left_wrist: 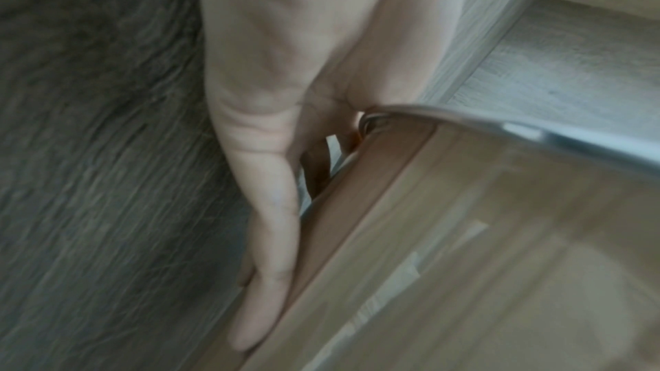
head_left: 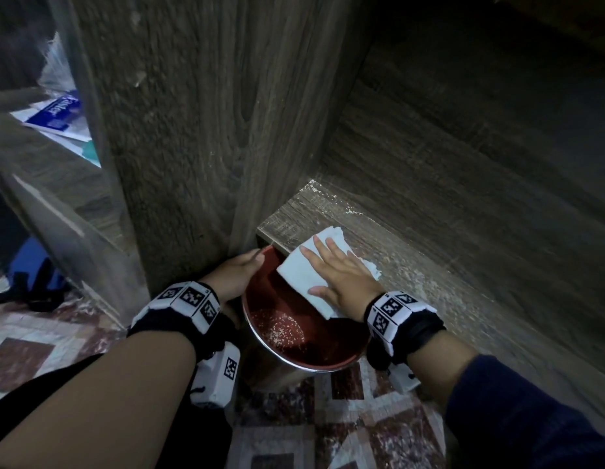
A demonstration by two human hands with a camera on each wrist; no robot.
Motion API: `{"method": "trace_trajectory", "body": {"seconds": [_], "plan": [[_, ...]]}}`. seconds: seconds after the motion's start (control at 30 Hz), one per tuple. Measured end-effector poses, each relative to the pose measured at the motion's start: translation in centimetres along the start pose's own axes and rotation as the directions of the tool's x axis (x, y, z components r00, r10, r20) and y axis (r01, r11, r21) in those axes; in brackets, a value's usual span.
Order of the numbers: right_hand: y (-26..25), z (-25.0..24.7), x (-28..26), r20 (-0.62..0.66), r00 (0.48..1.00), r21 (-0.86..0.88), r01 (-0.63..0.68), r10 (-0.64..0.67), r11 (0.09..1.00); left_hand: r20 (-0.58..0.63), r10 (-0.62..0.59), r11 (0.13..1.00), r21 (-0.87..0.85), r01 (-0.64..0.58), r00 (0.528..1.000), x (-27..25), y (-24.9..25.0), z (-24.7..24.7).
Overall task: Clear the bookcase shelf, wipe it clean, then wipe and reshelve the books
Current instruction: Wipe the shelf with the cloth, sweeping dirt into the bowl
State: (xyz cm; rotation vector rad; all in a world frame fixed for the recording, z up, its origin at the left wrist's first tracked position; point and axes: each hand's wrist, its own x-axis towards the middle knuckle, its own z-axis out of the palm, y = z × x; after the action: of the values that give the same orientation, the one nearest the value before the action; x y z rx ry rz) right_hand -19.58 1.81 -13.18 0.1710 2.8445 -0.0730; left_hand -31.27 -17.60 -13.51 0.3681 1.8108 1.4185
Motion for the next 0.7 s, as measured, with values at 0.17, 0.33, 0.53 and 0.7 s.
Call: {"method": "trace_trajectory", "body": {"seconds": [0.17, 0.33, 0.53, 0.7], "plan": [[0.2, 0.6, -1.2, -0.054, 0.989, 0.135, 0.147, -0.141, 0.980, 0.018, 0.002, 1.000, 0.027, -0.002, 1.000, 0.1, -0.1, -0.2], [0.9, -2.2, -3.1, -0.027, 0.989, 0.464, 0.140, -0.144, 0.875, 0.031, -0.011, 1.000, 0.017, 0.010, 0.999, 0.4, -0.4, -0.2], [5.3, -8.8, -2.2, -0.203, 0.972, 0.444, -0.019, 0.122, 0.896, 0.034, -0.029, 1.000, 0.000, 0.029, 0.999, 0.7, -0.8, -0.3], [7.0, -8.8, 1.1, -0.143, 0.911, 0.267, -0.341, 0.387, 0.901, 0.011, -0.075, 0.996, -0.037, 0.075, 0.997, 1.1, -1.4, -0.2]]}}
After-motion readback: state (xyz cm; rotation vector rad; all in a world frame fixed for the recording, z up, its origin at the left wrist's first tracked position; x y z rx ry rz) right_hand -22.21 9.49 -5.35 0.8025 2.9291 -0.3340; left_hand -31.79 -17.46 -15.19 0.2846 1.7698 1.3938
